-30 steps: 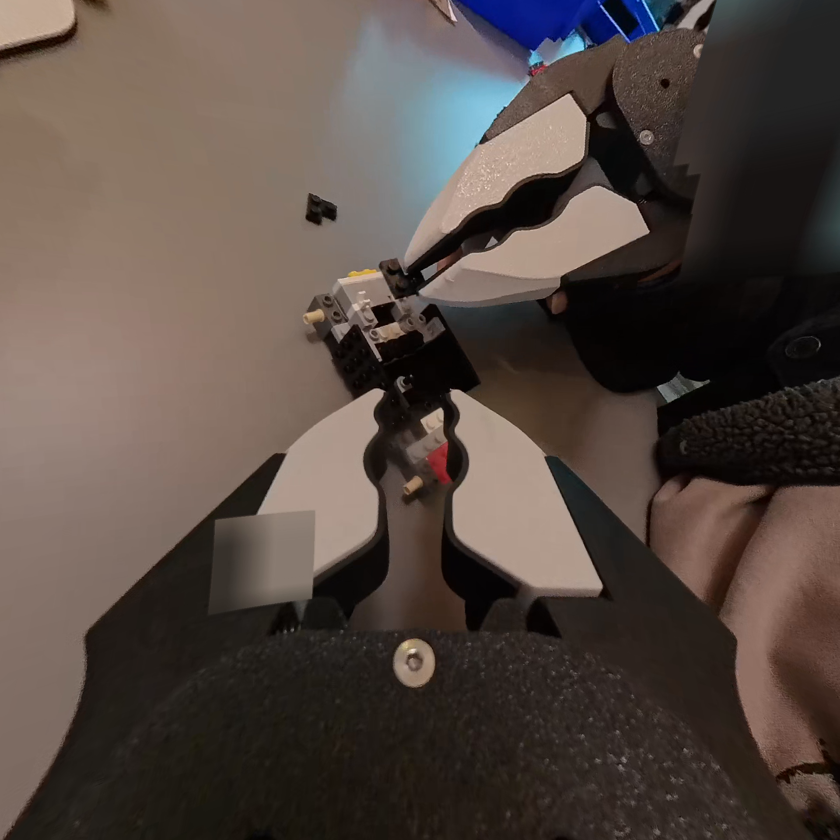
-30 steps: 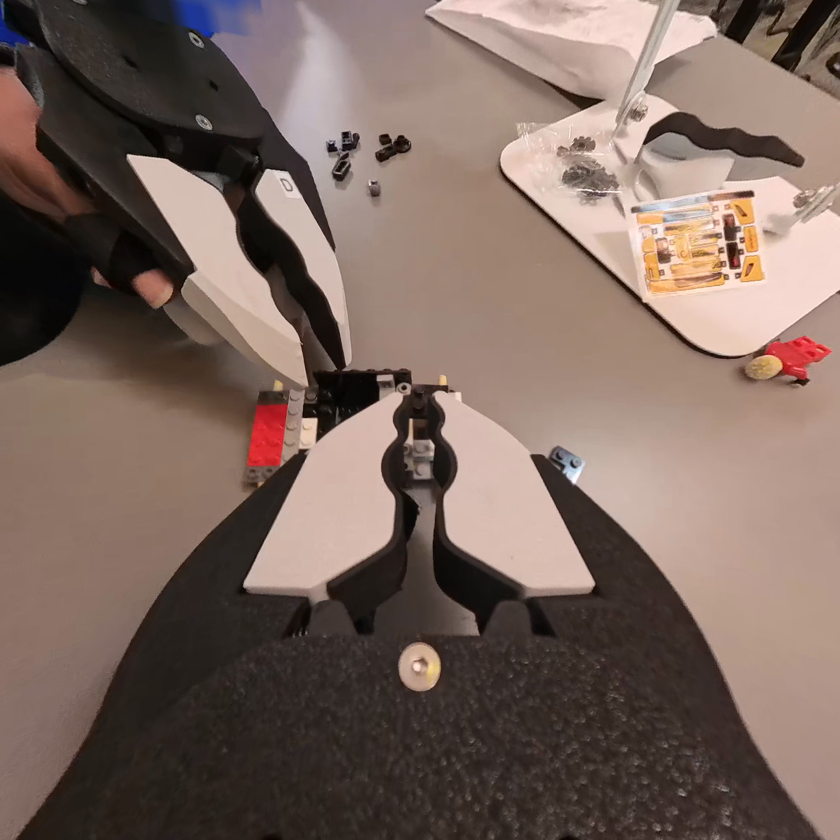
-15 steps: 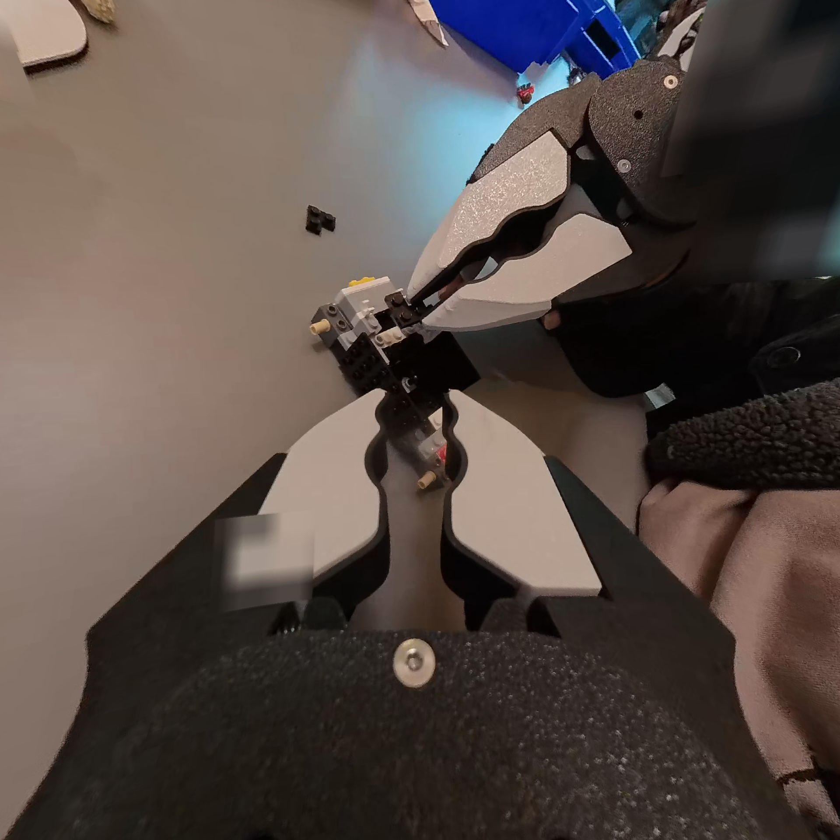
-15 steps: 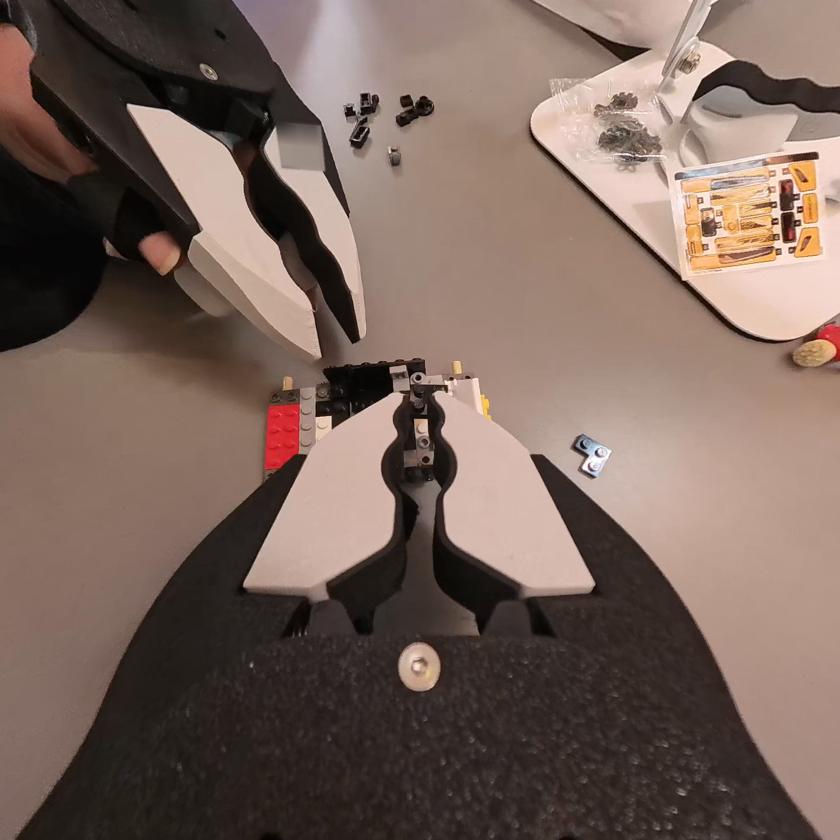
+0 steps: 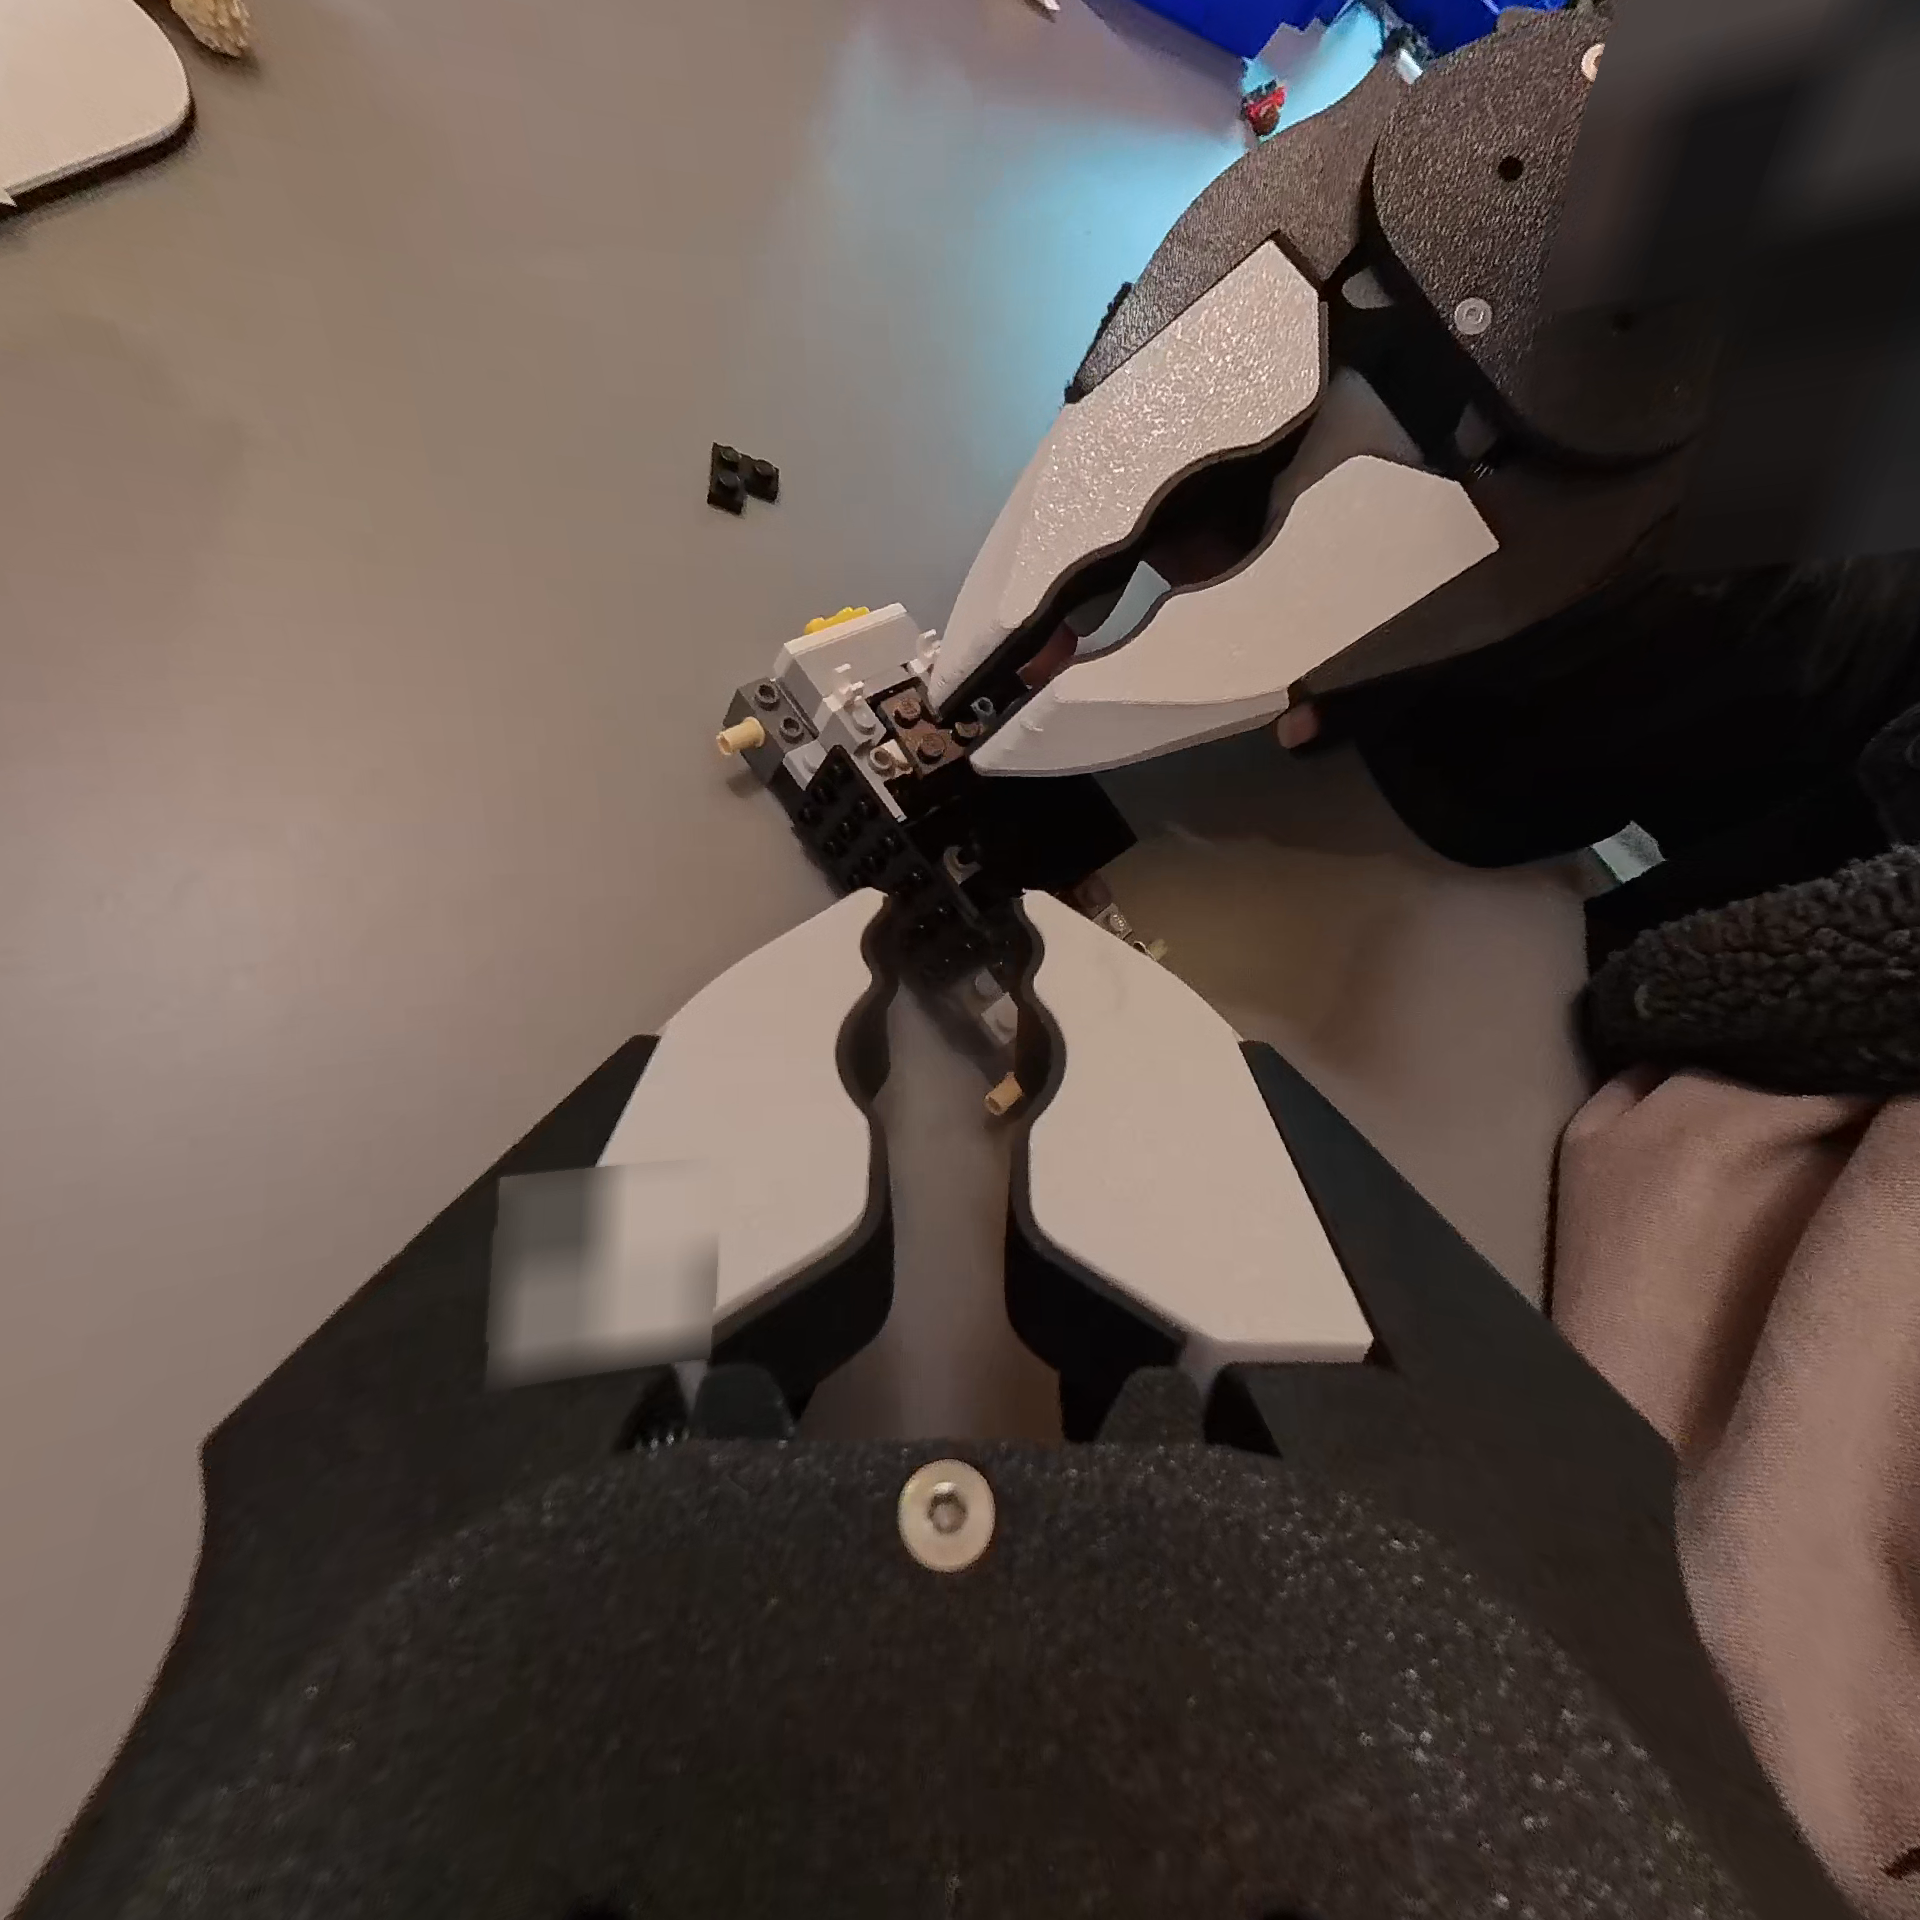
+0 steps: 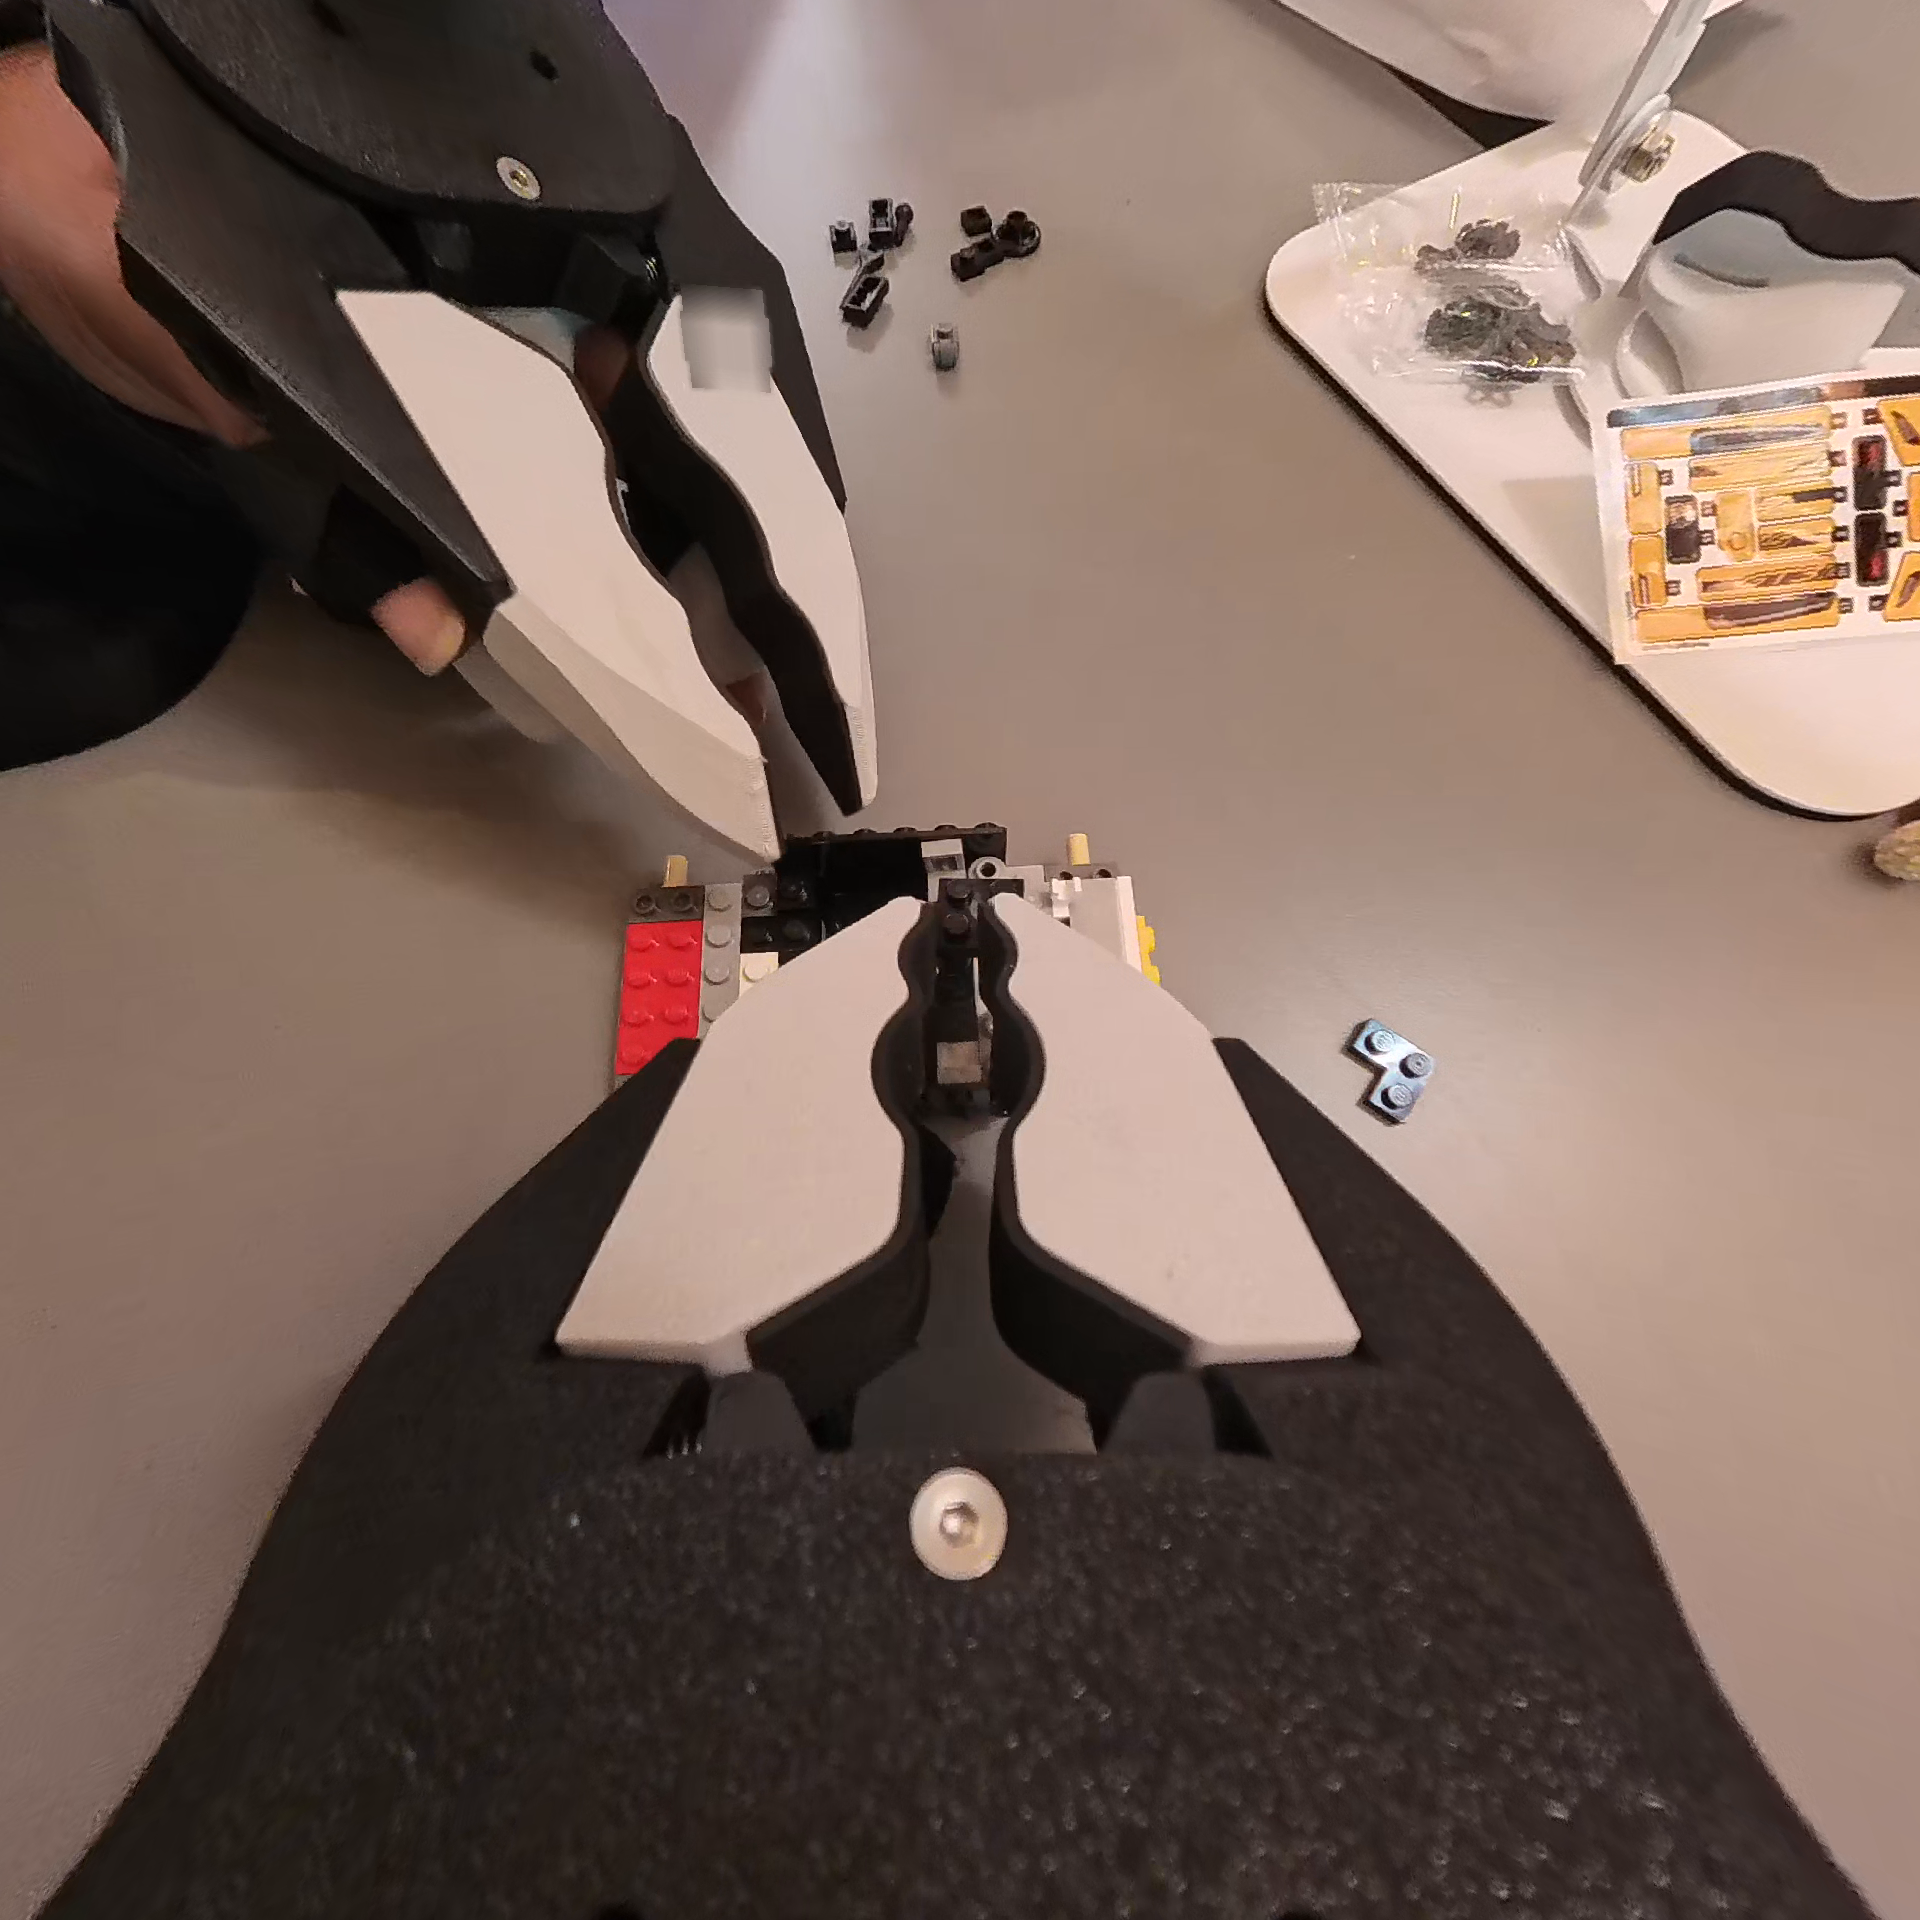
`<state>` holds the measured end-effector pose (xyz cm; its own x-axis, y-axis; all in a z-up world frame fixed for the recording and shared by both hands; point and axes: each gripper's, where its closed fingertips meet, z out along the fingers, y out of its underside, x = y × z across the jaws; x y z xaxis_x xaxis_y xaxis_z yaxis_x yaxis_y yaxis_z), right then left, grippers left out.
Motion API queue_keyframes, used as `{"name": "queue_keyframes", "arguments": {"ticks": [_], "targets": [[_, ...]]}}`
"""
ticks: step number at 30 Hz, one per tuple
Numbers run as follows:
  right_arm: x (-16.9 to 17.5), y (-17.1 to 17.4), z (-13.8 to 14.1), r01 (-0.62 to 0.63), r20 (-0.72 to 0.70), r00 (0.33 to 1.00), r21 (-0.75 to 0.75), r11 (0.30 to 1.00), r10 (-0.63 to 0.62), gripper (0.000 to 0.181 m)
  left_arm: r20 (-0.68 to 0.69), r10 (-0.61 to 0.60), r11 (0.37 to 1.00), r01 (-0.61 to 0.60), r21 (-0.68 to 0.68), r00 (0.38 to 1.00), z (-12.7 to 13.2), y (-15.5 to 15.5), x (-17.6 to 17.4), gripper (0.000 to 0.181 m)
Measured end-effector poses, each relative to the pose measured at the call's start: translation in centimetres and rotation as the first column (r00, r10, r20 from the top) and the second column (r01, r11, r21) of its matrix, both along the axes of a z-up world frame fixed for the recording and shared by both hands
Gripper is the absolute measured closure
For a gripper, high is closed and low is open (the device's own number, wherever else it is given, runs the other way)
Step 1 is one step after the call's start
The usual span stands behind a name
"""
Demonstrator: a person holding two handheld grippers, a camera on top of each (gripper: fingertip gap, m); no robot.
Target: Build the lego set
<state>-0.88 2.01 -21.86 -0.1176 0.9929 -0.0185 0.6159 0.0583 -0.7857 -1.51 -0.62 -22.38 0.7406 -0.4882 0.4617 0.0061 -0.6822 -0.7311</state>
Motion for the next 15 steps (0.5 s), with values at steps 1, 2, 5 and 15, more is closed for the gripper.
{"name": "queue_keyframes", "arguments": {"ticks": [1, 2, 5, 15], "targets": [[-0.01, 0.03, 0.01, 0.000, -0.002, 1.000, 0.002, 1.000, 0.000, 0.175, -0.001, -0.001, 1.000, 0.001, -0.001, 1.000, -0.04, -0.01, 0.02, 0.162], [-0.02, 0.04, 0.02, 0.000, -0.004, 1.000, 0.001, 1.000, 0.000, 0.175, -0.002, -0.001, 1.000, 0.001, -0.001, 1.000, -0.06, -0.01, 0.02, 0.163], [-0.04, 0.10, 0.03, 0.001, -0.011, 1.000, 0.002, 1.000, -0.001, 0.175, -0.005, 0.003, 1.000, -0.003, 0.003, 1.000, -0.07, 0.05, -0.06, 0.164], [0.02, 0.32, 0.02, 0.005, -0.016, 1.000, 0.004, 1.000, -0.005, 0.174, -0.039, 0.004, 0.999, -0.003, 0.034, 0.999, -0.06, 0.22, -0.17, 0.171]]}}
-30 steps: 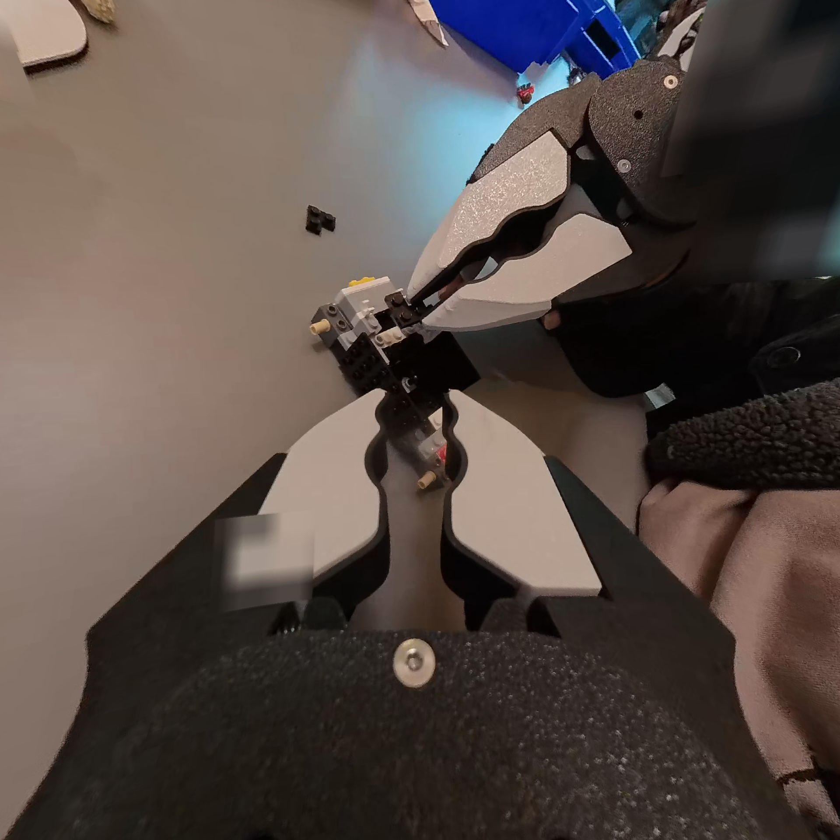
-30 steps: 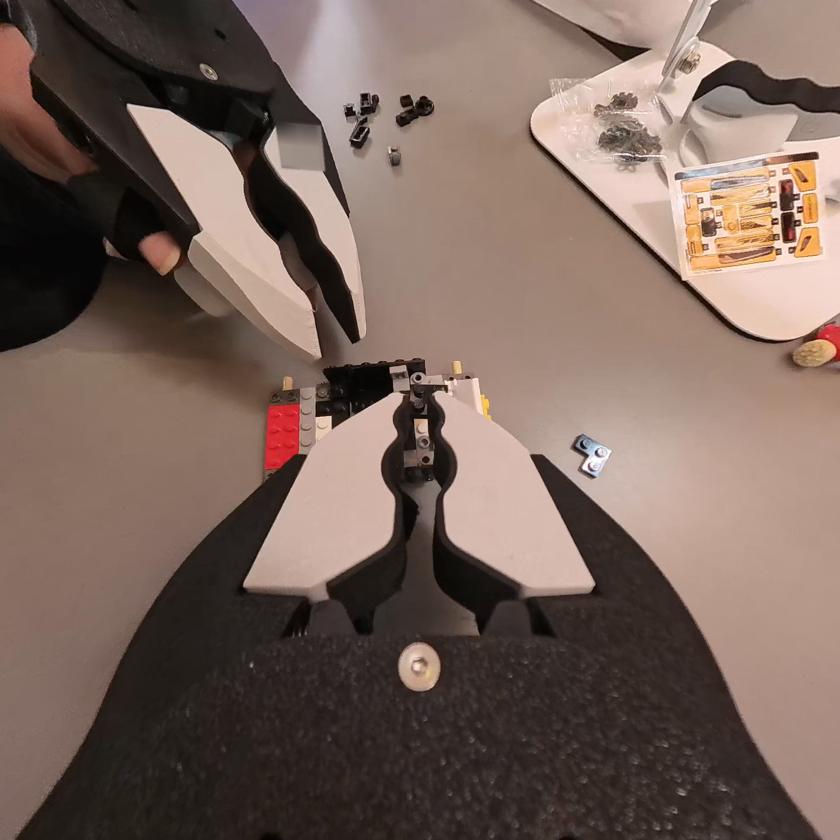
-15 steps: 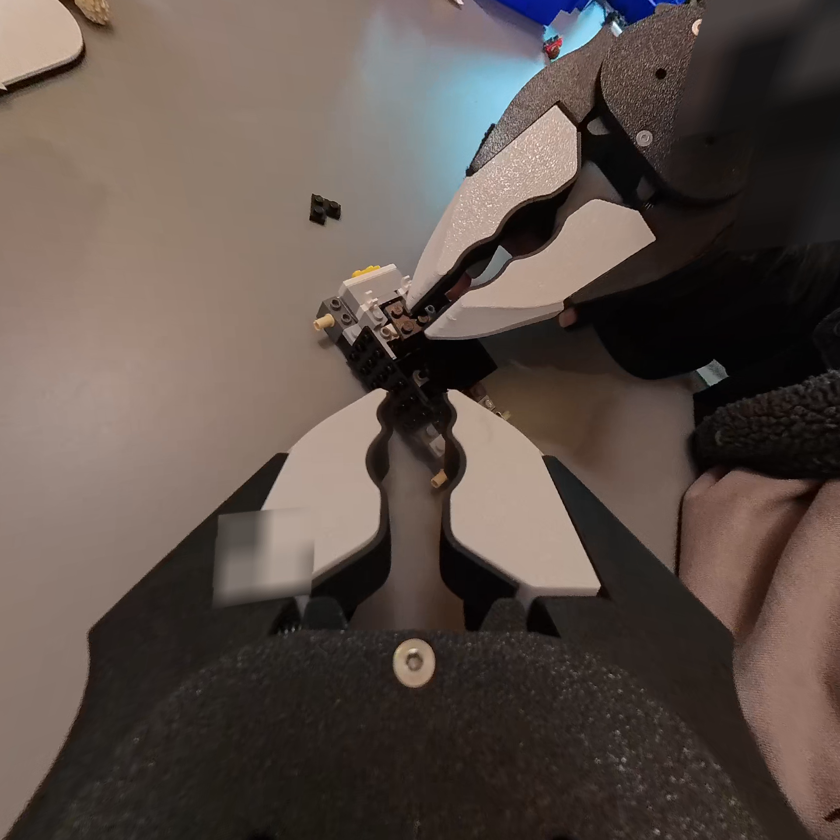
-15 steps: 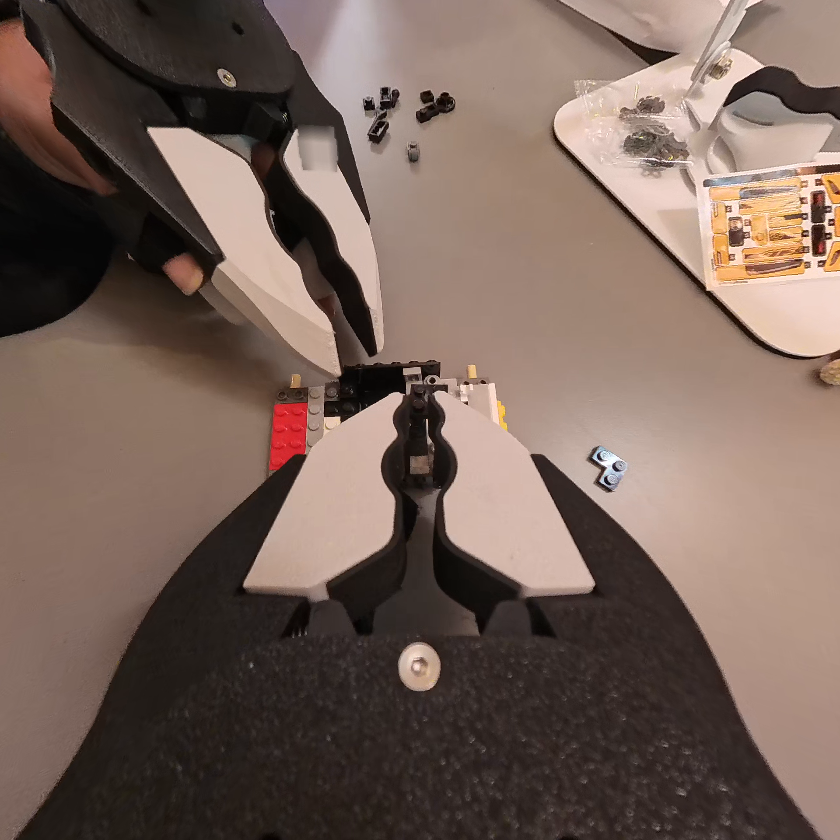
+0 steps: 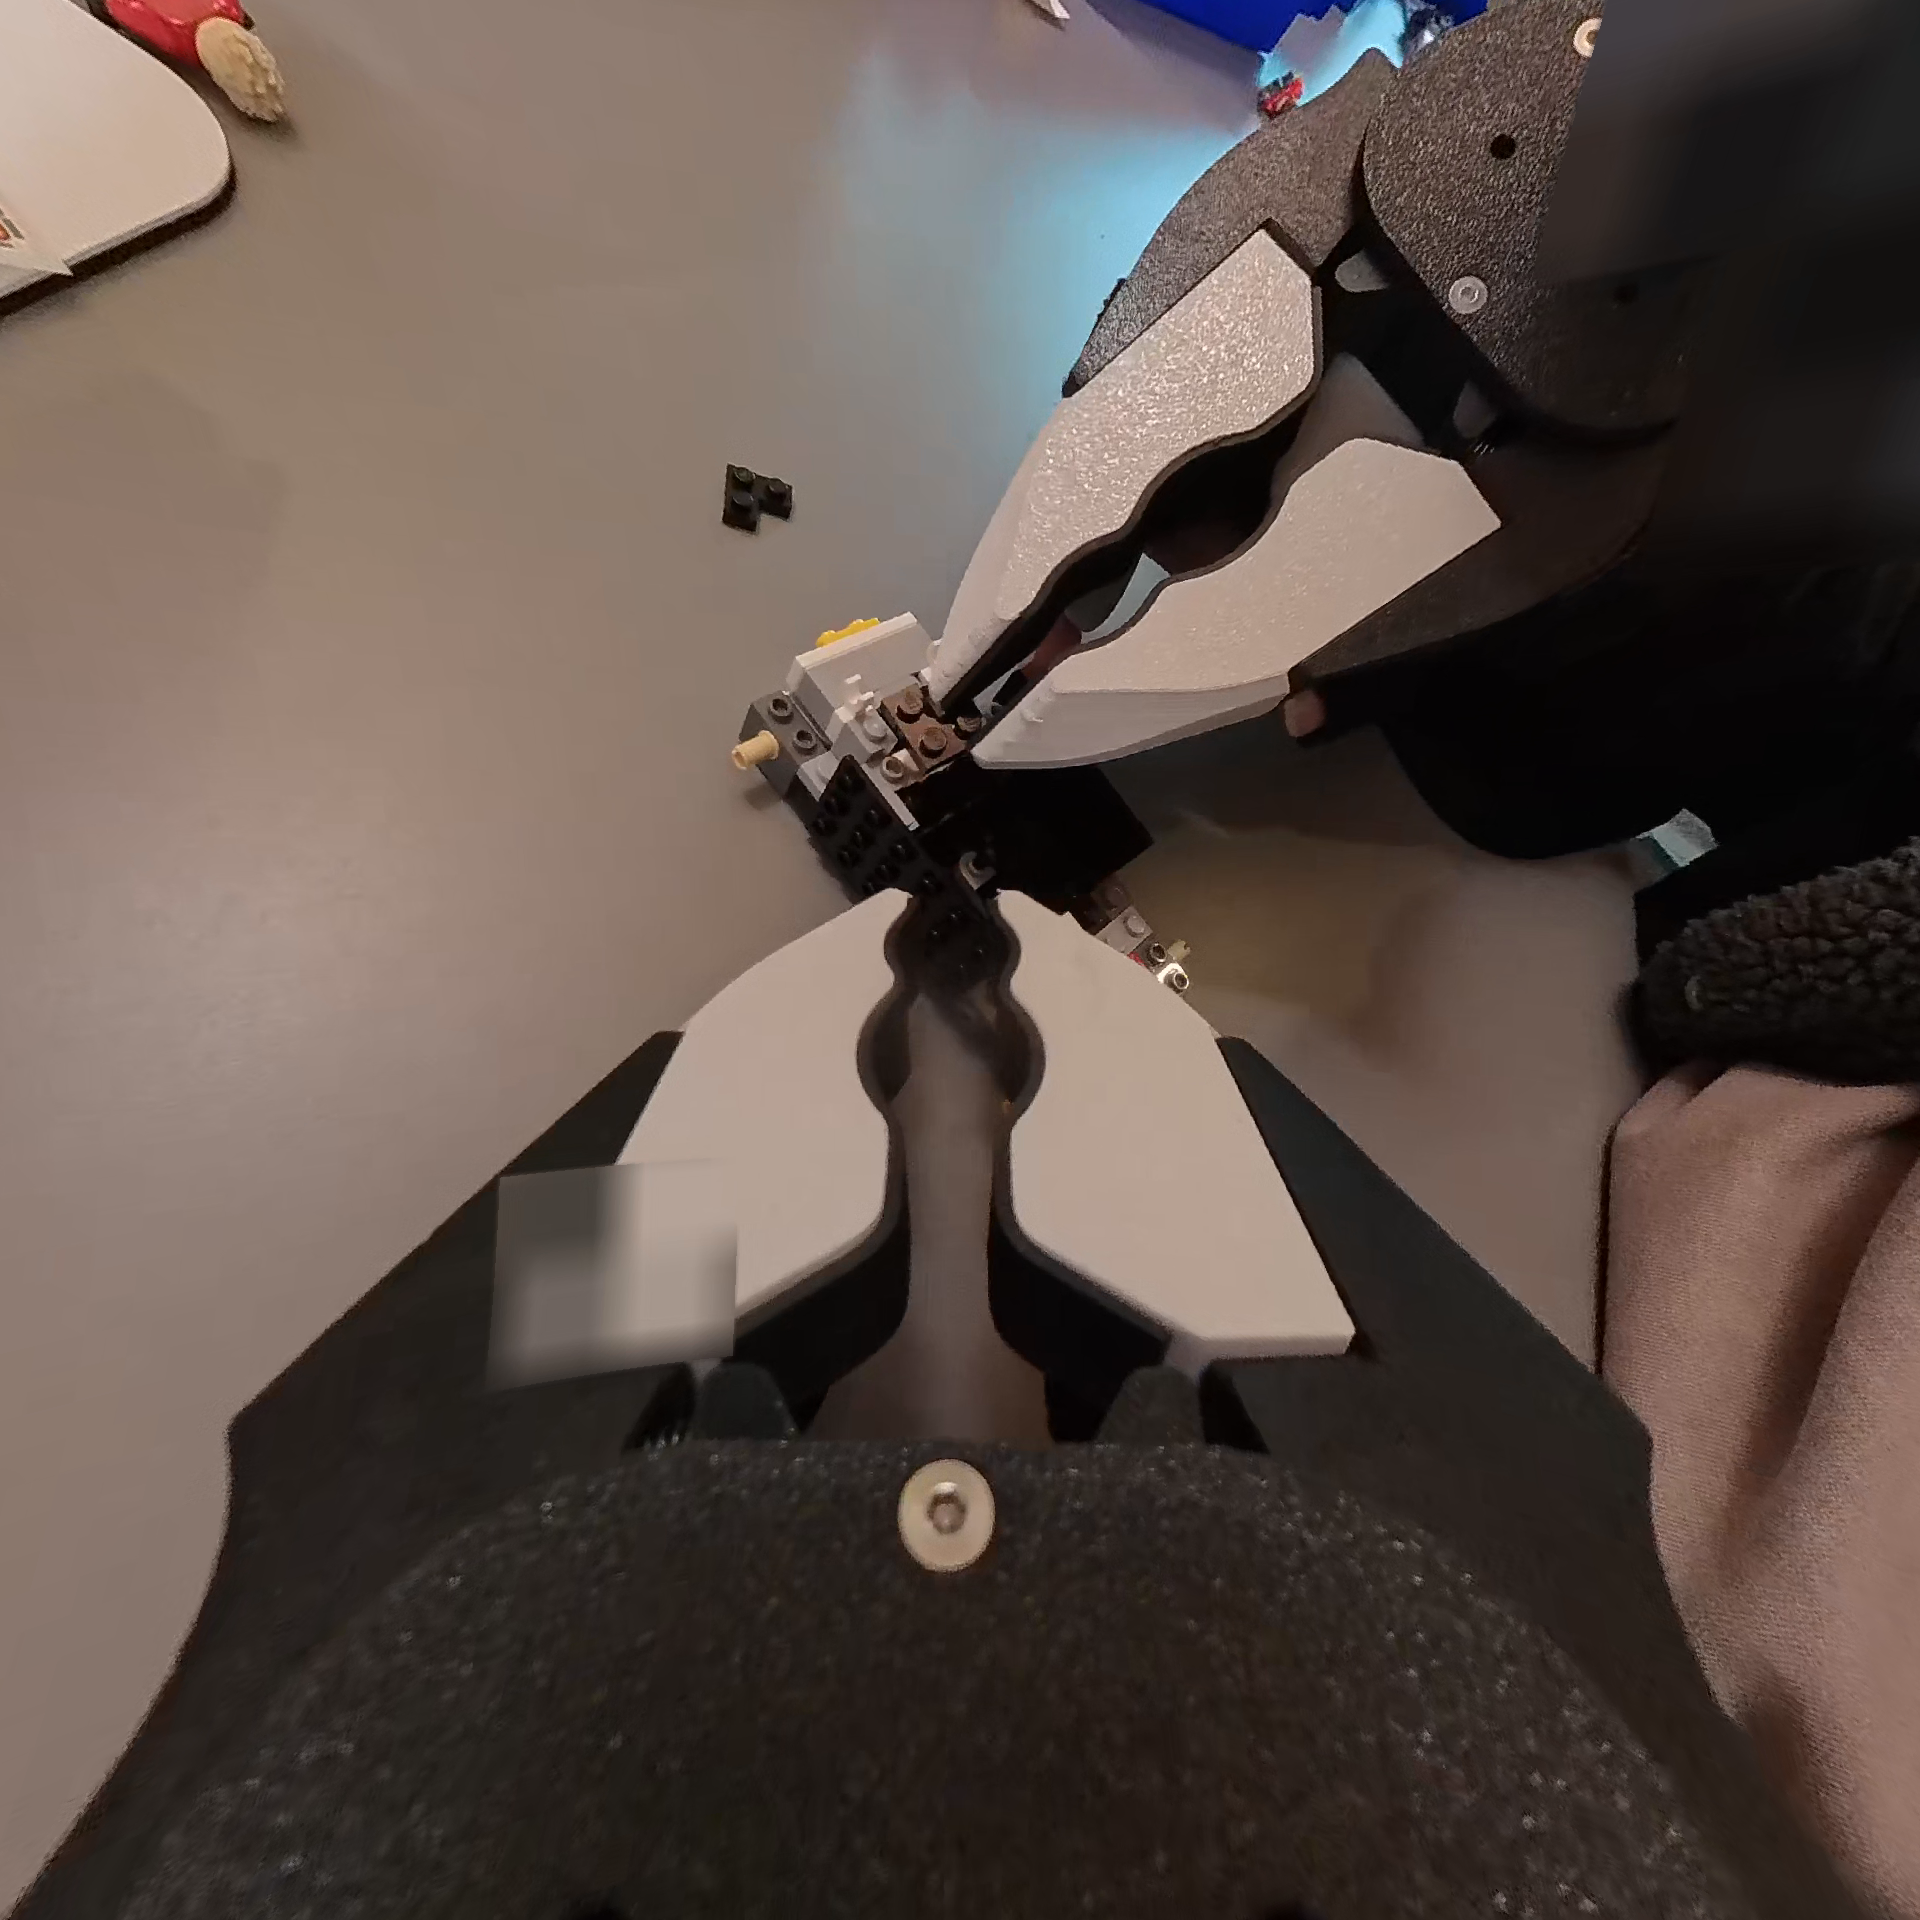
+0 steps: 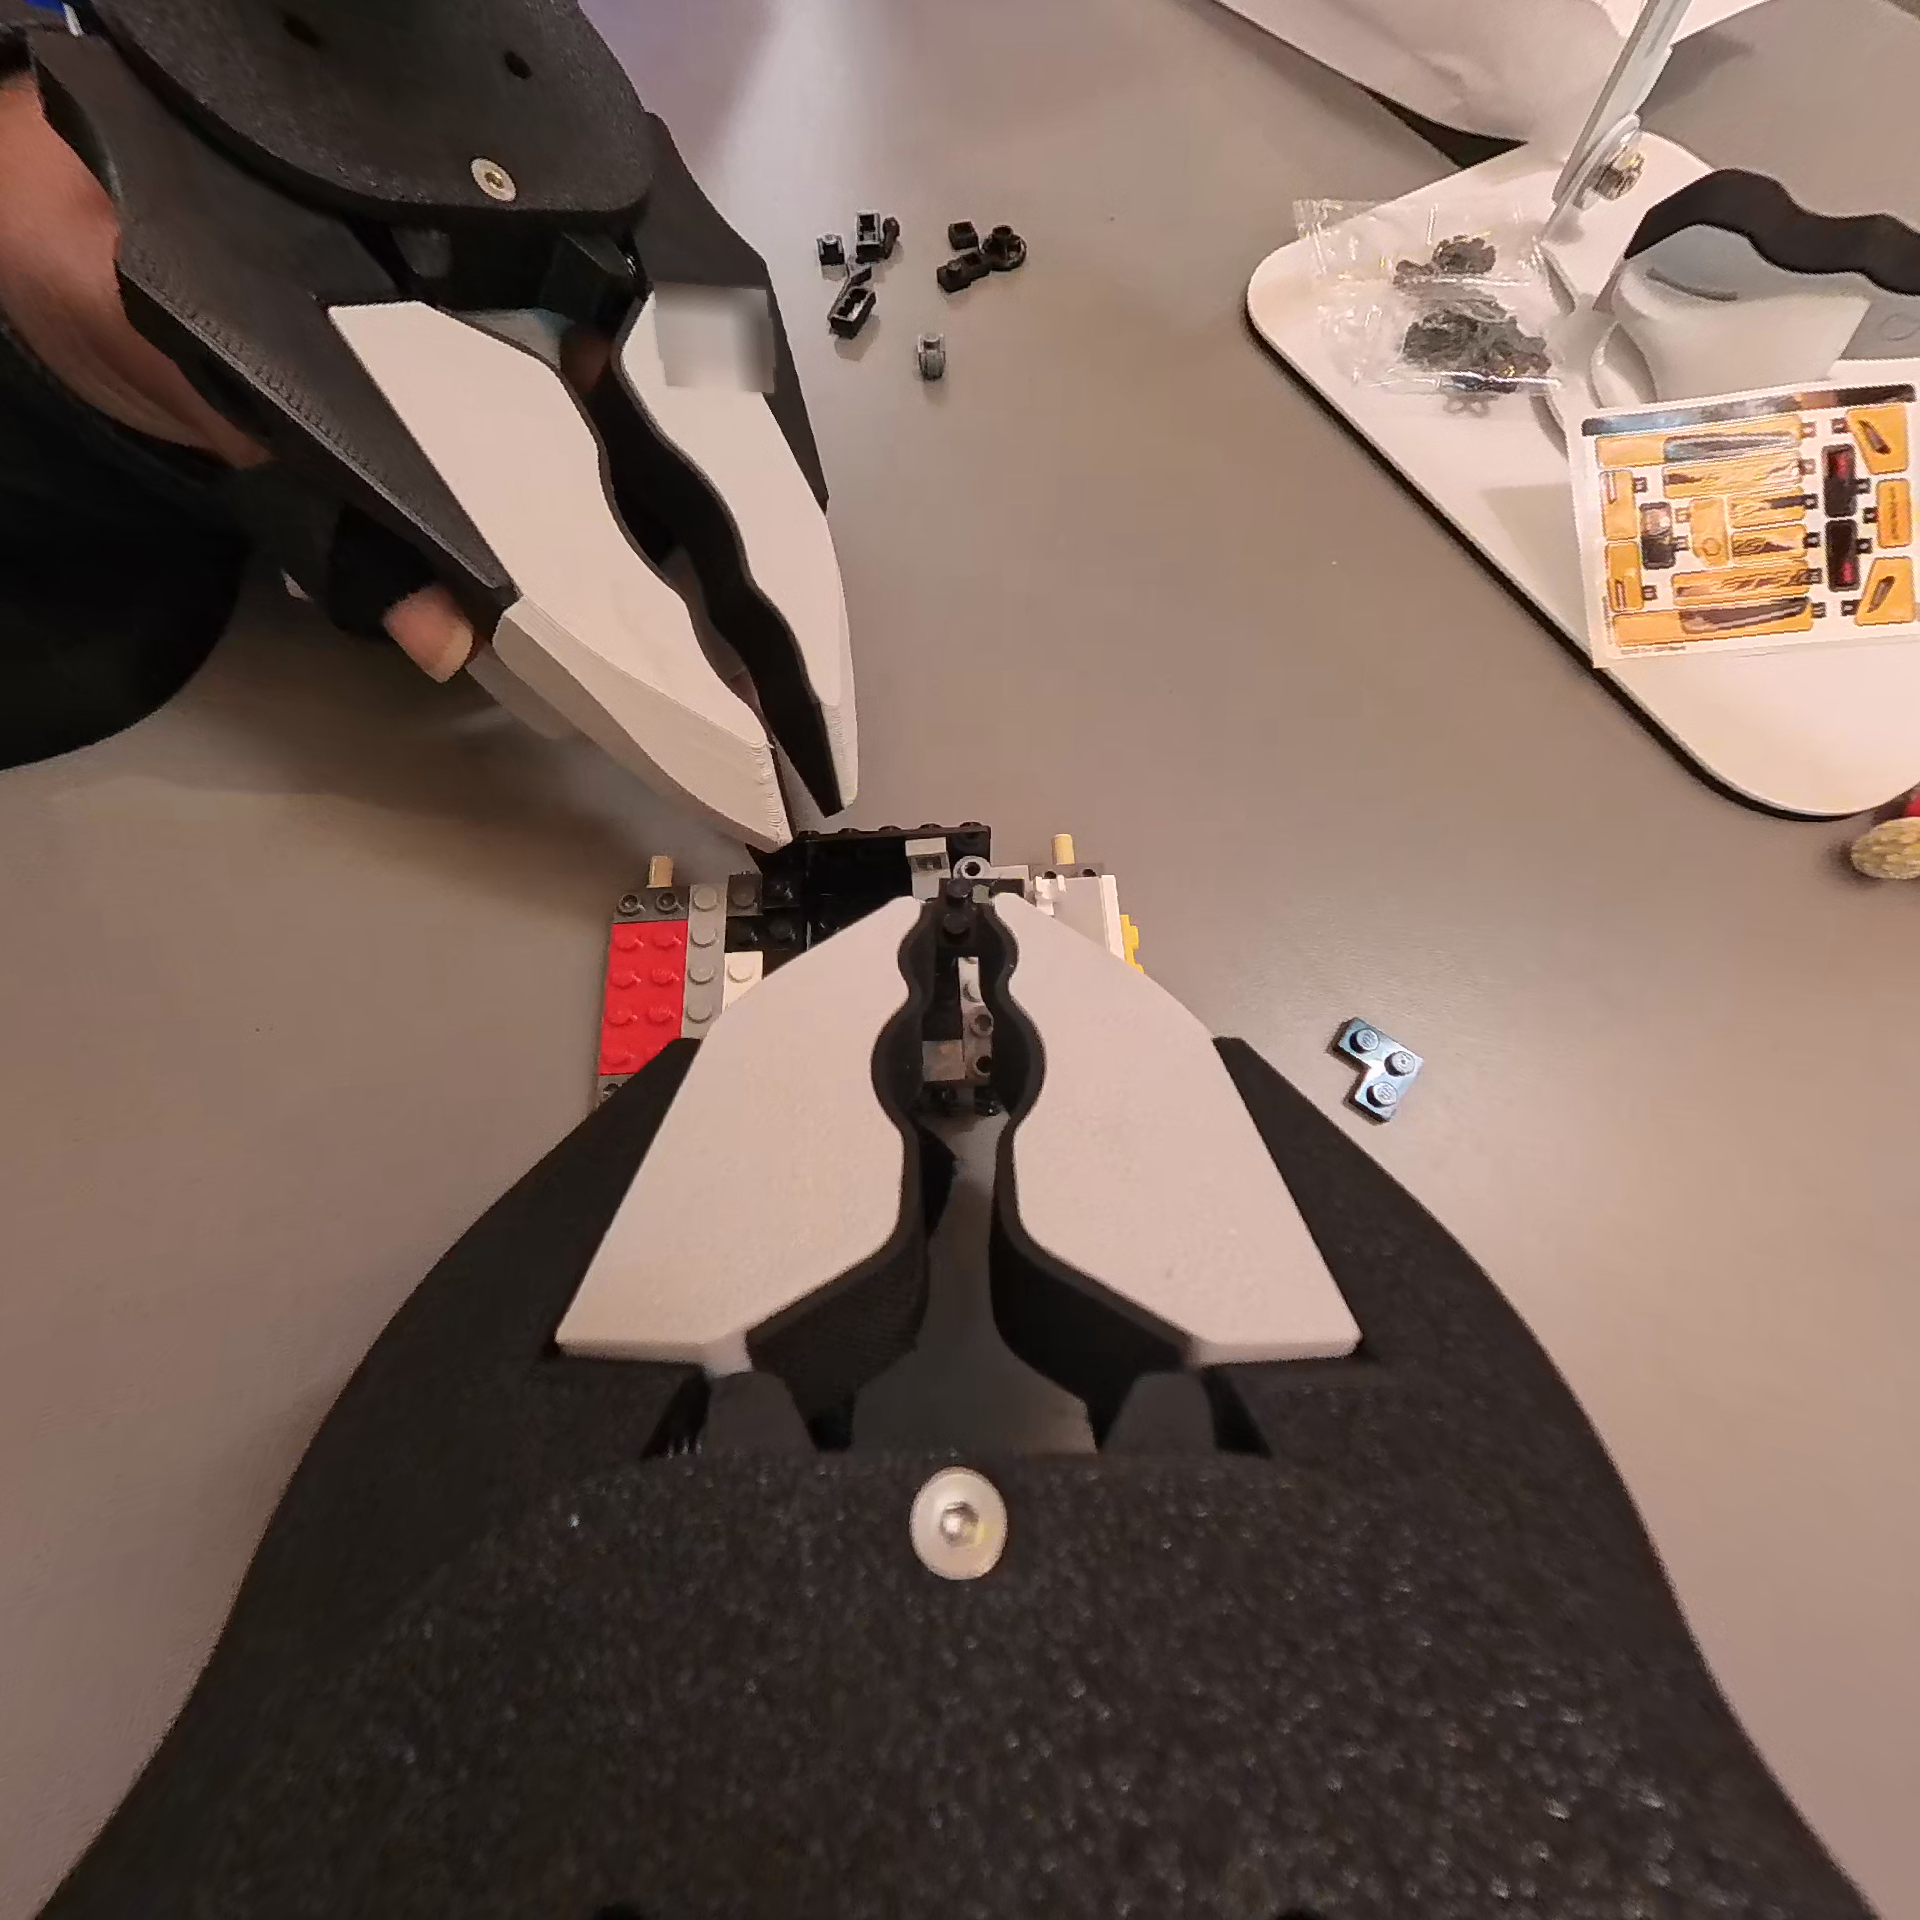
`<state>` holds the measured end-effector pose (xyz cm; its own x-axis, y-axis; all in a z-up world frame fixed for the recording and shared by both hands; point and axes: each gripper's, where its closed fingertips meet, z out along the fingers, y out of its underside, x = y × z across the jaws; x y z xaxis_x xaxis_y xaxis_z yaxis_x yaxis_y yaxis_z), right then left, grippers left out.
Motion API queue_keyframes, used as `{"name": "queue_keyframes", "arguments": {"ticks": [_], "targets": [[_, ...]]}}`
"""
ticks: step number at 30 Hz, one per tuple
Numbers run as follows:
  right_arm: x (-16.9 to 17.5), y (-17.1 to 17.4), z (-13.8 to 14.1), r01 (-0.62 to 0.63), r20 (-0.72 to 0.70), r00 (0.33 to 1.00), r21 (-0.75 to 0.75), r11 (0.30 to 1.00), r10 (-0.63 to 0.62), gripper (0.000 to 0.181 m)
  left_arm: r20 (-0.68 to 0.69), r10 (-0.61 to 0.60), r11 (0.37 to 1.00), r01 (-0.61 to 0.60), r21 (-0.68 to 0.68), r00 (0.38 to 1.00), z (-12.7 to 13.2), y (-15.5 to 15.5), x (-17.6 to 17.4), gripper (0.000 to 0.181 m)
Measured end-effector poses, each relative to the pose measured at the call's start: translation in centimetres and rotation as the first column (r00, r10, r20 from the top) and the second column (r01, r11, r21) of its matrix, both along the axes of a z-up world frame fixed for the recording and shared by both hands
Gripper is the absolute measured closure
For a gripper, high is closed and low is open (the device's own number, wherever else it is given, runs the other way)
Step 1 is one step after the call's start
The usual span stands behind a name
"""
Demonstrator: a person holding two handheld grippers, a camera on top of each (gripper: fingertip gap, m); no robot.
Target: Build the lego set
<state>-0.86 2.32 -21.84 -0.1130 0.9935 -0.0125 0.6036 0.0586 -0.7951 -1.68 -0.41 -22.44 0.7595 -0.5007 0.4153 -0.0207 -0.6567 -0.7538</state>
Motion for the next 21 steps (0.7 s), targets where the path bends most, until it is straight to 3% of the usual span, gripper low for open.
{"name": "queue_keyframes", "arguments": {"ticks": [21], "targets": [[0.03, 0.15, -0.23, -0.001, -0.001, 1.000, 0.005, 1.000, 0.001, 0.174, -0.012, -0.005, 1.000, 0.005, 0.007, 1.000, -0.05, -0.01, -0.02, 0.171]]}}
